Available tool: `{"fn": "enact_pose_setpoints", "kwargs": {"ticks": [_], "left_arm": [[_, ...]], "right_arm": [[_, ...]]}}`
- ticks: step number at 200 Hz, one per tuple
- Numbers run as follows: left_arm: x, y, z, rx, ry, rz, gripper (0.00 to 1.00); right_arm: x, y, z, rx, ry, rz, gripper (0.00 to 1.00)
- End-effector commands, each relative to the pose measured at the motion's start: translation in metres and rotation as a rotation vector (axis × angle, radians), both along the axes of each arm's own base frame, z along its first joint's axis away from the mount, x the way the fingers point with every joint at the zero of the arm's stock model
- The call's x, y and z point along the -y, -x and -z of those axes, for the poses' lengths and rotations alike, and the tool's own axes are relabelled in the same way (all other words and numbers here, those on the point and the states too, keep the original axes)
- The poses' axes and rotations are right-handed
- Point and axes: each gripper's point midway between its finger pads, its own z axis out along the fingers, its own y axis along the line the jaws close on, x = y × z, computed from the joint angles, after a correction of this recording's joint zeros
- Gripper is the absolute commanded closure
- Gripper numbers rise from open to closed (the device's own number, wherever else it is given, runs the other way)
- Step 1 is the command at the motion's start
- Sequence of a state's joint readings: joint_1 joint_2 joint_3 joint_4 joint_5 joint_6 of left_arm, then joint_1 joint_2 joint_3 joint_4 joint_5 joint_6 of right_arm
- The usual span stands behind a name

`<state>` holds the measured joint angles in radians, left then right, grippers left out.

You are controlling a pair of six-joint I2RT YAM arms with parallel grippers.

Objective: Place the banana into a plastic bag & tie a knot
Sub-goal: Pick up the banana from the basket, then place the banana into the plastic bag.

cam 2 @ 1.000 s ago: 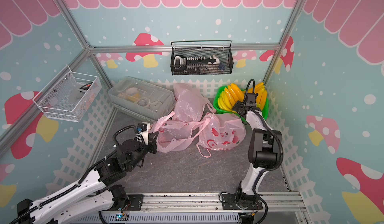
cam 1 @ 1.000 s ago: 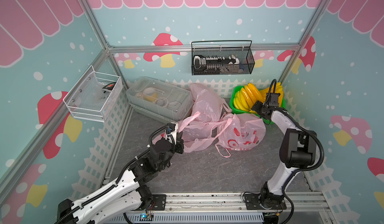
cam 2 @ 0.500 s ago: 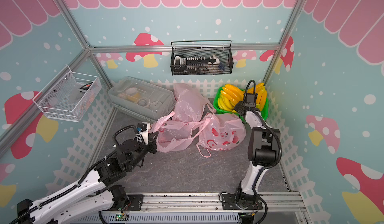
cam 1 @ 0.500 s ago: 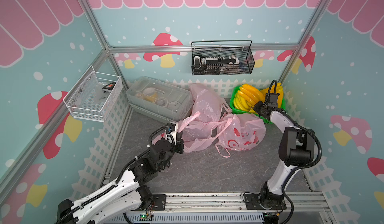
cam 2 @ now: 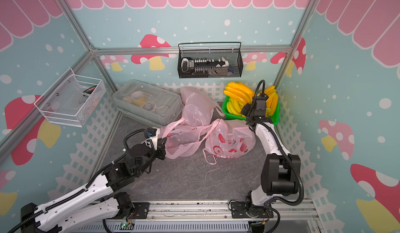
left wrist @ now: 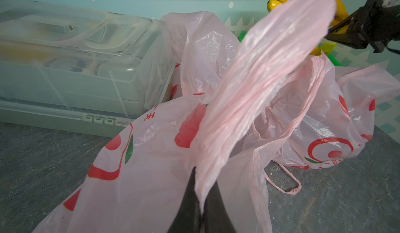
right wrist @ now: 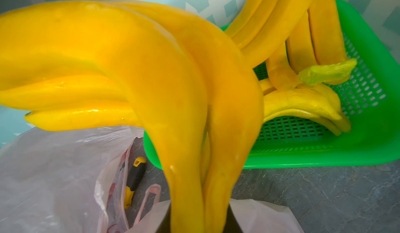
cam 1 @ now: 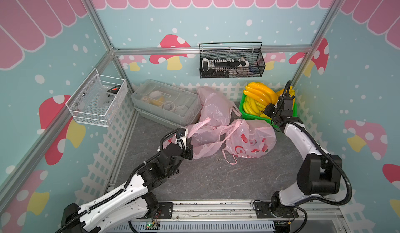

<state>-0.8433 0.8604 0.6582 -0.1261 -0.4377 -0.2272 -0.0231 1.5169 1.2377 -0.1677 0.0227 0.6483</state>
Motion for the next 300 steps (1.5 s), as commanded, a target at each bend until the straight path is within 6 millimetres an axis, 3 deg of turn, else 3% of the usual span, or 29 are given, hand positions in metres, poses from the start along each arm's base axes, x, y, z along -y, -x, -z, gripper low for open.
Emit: {"fn": "enact_pose_setpoints", "kwargs": {"ticks": [1,55,95,137,168,223,254,281,300], "left_arm": [[0.004,-0.002,-0.016,0.024,0.014,0.004,1.0],[0.006,-0.004,-0.024,0.034,0.014,0.003,1.0],[0.004,-0.004,-0.032,0.033,0.027,-0.013,1.0],[0.005,-0.012,-0.03,-0.009,-0.009,-0.05,1.0],[0.016,-0.014,-0.032,-0.032,0.014,-0.02,1.0],[0.029,-0.008,-0.034,-0.059,0.066,0.048,1.0],[0.032,-0.009,-0.033,-0.077,0.094,0.046,1.0],[0.028,-0.014,-0.034,-0.083,0.097,0.003,1.0],[0.02,-0.02,-0.032,-0.099,0.07,-0.056,1.0]], "right_arm": [[-0.01,0.024,-0.017,0.001,0.107,-0.046,1.0],[-0.081,0.094,-0.055,0.005,0.307,-0.288,1.0],[-0.124,0.15,-0.033,-0.057,0.409,-0.459,1.0],[-0.146,0.192,-0.006,-0.096,0.466,-0.528,1.0],[-0.162,0.197,0.009,-0.101,0.468,-0.55,1.0],[-0.203,0.182,0.002,-0.055,0.514,-0.567,1.0],[-0.229,0.181,0.01,-0.049,0.497,-0.583,1.0],[-0.241,0.19,0.009,-0.005,0.503,-0.594,1.0],[-0.238,0.202,0.005,0.046,0.531,-0.585,1.0]]}}
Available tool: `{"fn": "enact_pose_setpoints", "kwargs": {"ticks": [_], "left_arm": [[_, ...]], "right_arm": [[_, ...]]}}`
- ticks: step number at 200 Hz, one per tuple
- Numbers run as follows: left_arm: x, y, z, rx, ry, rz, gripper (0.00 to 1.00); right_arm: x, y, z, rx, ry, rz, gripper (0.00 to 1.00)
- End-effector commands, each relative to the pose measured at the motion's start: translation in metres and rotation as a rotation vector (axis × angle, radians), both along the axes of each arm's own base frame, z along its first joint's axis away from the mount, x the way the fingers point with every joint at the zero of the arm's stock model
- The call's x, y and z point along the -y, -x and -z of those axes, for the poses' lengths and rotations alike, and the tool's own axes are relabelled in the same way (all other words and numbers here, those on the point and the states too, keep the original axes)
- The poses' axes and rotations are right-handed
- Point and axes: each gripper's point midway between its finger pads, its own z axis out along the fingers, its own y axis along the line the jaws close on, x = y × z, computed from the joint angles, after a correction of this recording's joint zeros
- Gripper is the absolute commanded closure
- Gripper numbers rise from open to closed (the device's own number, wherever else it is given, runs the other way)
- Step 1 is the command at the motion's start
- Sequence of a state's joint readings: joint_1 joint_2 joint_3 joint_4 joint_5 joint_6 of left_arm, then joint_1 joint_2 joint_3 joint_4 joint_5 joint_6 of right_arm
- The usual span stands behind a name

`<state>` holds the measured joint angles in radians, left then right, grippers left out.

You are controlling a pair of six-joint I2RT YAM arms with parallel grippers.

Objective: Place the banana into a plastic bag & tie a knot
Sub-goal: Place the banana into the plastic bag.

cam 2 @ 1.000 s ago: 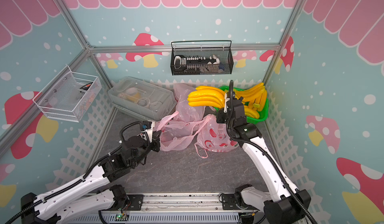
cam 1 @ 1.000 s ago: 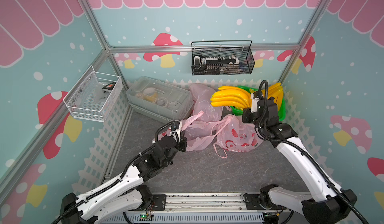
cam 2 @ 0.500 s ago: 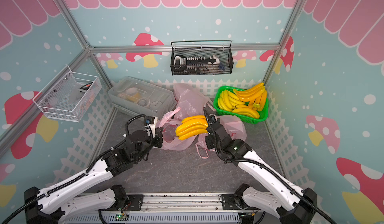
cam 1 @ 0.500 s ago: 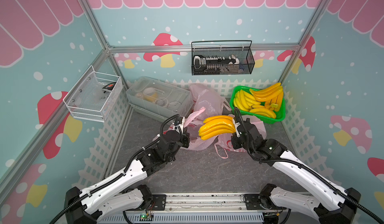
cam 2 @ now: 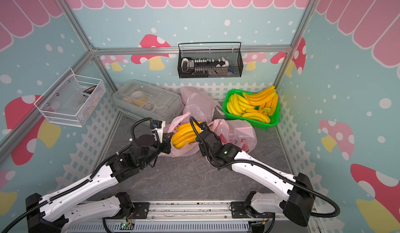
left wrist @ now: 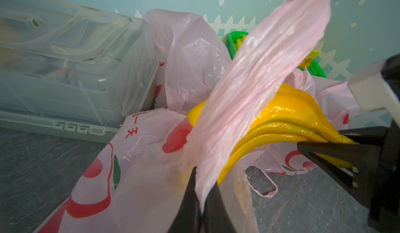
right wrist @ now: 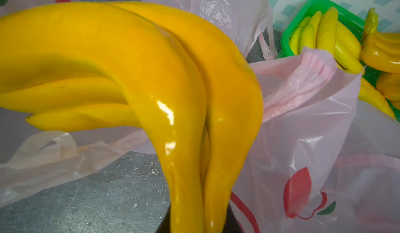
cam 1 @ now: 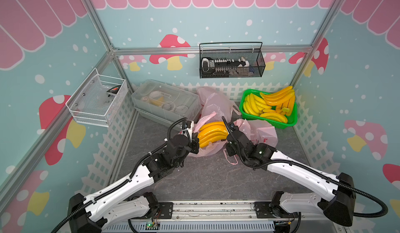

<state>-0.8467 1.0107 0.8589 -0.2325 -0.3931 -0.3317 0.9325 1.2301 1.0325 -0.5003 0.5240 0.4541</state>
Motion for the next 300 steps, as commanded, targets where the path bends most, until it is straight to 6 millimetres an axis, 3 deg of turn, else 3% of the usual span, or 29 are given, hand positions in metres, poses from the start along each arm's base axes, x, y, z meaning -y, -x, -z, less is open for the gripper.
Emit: {"fn": "enact_pose_setpoints", "kwargs": {"ticks": [1,46,68,135,183,216,232,250,273,300], "left_arm": [[-0.008,-0.007,-0.009,-0.014,0.006,-0.071,1.0],[-0.039,-0.025,-0.001,-0.081,0.072,-0.193,1.0],[-0.041,-0.025,-0.004,-0.08,0.099,-0.189,1.0],[-0.018,-0.016,0.002,-0.123,0.131,-0.073,1.0],[0.021,0.013,-0.026,-0.026,0.132,0.118,1.0],[0.007,0.018,-0.037,0.015,0.189,0.068,1.0],[-0.003,0.018,-0.04,0.035,0.205,0.028,1.0],[-0.008,0.018,-0.039,0.036,0.21,0.02,1.0],[-0.001,0.02,-0.03,-0.005,0.211,0.071,1.0],[0.01,0.026,-0.022,-0.032,0.221,0.138,1.0]], "right_arm": [[0.001,0.005,-0.023,0.117,-0.053,0.03,1.0],[0.008,0.026,-0.012,0.153,-0.021,0.005,1.0],[0.004,0.03,-0.008,0.166,0.0,-0.006,1.0],[-0.021,0.023,-0.011,0.176,-0.017,-0.03,1.0],[-0.039,0.002,-0.017,0.147,-0.022,0.016,1.0],[-0.069,-0.012,-0.028,0.134,-0.087,-0.087,1.0],[-0.093,-0.009,-0.016,0.099,-0.058,-0.205,1.0],[-0.117,0.003,0.013,0.043,-0.018,-0.375,1.0],[-0.128,0.015,0.036,0.011,0.015,-0.497,1.0],[-0.141,0.018,0.04,0.004,-0.029,-0.542,1.0]]}}
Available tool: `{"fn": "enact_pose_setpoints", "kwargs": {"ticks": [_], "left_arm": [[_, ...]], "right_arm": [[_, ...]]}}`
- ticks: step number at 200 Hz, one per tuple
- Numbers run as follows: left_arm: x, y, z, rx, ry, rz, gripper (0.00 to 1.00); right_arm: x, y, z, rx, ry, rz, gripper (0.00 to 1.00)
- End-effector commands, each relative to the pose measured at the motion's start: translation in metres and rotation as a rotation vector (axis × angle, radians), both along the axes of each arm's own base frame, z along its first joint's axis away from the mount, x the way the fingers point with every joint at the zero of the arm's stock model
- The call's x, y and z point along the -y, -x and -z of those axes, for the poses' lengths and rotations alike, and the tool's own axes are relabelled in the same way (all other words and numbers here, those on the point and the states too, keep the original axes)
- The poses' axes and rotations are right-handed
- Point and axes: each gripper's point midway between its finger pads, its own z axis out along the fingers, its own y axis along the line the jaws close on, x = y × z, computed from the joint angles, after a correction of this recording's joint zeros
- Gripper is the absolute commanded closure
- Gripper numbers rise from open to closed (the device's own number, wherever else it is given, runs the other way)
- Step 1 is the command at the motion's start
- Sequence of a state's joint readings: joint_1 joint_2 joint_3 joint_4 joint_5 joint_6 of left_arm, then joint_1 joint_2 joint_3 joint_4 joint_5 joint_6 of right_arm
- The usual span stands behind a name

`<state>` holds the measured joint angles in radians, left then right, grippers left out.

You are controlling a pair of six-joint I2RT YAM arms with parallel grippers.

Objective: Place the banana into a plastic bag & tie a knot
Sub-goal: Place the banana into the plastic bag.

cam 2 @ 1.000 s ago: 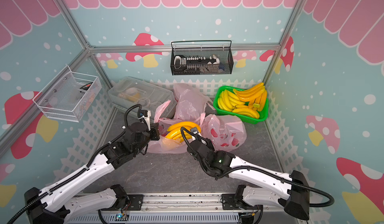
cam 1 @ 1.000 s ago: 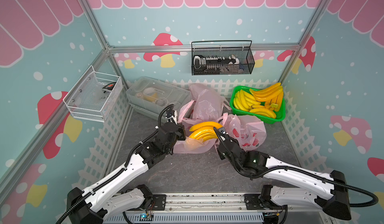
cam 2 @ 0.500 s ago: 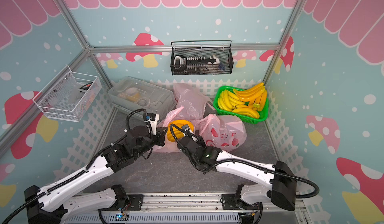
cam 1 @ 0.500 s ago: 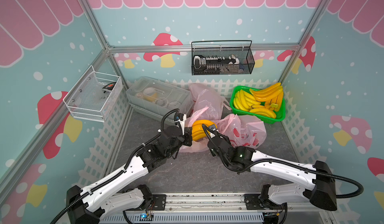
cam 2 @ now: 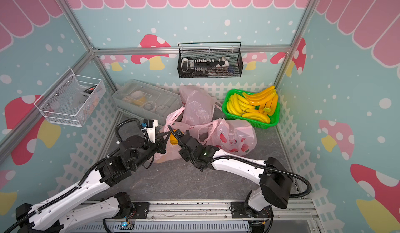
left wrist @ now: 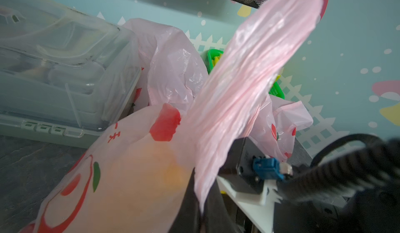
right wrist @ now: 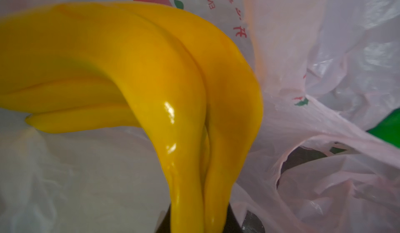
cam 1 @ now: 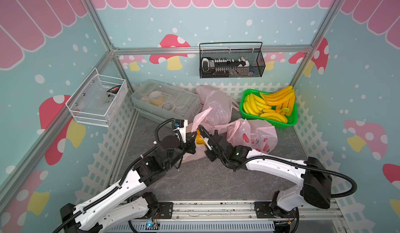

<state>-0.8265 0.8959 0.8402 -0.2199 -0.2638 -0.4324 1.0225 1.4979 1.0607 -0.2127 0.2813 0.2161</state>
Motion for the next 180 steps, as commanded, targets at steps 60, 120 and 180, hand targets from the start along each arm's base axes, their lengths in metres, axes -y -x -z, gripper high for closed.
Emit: {"fn": "enact_pose_setpoints", "kwargs": {"ticks": [60,120,180], "left_arm": [[-0.001,0.013,-0.002,0.032,0.093,0.056,1.0],[-0.045,-0.014,0.037,-0.122,0.038,-0.168,1.0],[-0.05,-0.028,0.053,-0.155,0.008,-0.193,1.0]], "right_arm": [[-0.035,-0.018,0.009,-0.095,-0.183,-0.071,0.74],[0.007,-0.009,-0.036,-0.053,-0.207,-0.055,0.25],[0.123,-0.046,-0.116,0.032,-0.331,0.227,0.19]]}}
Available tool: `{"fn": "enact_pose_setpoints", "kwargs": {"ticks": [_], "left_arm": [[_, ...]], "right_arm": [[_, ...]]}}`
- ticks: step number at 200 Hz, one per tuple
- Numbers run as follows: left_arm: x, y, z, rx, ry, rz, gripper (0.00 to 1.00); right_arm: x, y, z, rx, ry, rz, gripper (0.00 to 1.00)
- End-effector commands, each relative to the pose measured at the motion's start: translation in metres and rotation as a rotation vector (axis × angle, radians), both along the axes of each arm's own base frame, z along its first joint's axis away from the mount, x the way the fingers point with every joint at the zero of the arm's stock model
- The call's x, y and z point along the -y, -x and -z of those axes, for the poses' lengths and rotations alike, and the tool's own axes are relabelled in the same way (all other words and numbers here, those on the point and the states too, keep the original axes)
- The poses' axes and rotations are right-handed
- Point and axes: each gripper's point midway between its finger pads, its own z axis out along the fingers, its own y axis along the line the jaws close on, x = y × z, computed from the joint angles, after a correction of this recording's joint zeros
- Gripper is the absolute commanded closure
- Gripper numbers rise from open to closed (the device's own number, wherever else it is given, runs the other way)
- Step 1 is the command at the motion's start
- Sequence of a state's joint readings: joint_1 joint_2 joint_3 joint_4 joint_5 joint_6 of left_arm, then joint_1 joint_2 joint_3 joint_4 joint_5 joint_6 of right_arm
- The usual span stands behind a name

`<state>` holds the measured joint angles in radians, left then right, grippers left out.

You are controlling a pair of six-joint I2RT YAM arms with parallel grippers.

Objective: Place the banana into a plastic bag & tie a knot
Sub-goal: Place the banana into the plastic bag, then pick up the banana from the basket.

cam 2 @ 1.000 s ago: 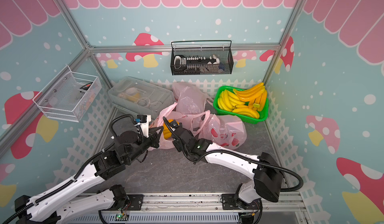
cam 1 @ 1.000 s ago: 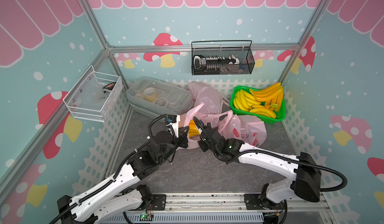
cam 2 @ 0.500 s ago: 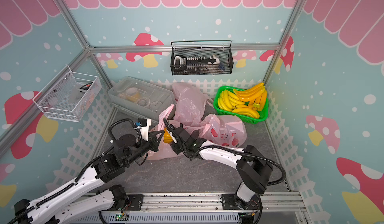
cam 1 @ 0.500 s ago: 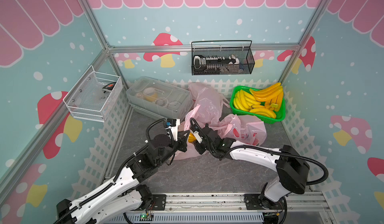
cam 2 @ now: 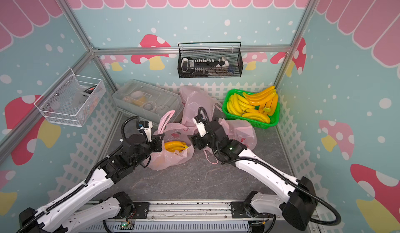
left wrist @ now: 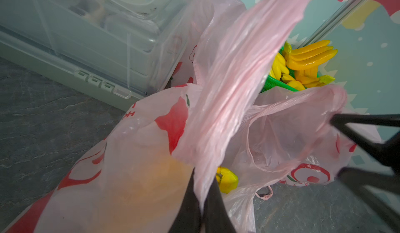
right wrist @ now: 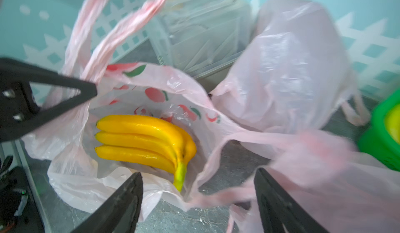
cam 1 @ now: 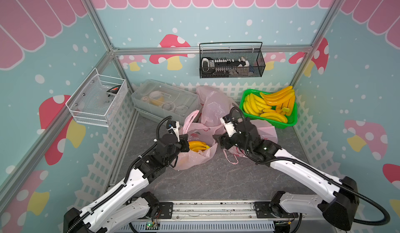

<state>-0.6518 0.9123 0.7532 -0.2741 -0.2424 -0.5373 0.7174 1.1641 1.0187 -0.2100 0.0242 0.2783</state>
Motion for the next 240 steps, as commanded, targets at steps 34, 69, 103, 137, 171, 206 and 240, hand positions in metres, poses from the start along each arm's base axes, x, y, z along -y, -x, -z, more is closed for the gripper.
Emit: {"fn": "enact_pose_setpoints", "kwargs": {"ticks": [34,69,103,137,171,206,240], "left_arm": [[-0.002,0.002,-0.013,0.046,0.014,0.012,1.0],[-0.005,0.008,-0.011,0.058,0.009,0.023,1.0],[-0.008,0.012,-0.009,0.086,0.001,0.036,1.0],[-0.006,0.016,-0.012,0.109,-0.009,0.062,1.0],[-0.006,0.016,-0.01,0.112,-0.017,0.068,1.0],[-0.007,0.015,-0.009,0.113,-0.026,0.063,1.0],[-0.007,0.013,-0.007,0.104,-0.034,0.059,1.0]], "right_arm": [[0.104,-0.079,-0.021,-0.089,0.031,0.346,0.19],[0.162,-0.143,-0.017,-0.1,0.072,0.541,0.21],[0.188,-0.198,0.017,-0.134,0.12,0.625,0.26],[0.203,-0.246,0.05,-0.156,0.183,0.645,0.32],[0.219,-0.283,0.087,-0.218,0.177,0.632,0.41],[0.233,-0.303,0.111,-0.27,0.192,0.632,0.44],[0.243,-0.312,0.13,-0.298,0.251,0.64,0.42]]}}
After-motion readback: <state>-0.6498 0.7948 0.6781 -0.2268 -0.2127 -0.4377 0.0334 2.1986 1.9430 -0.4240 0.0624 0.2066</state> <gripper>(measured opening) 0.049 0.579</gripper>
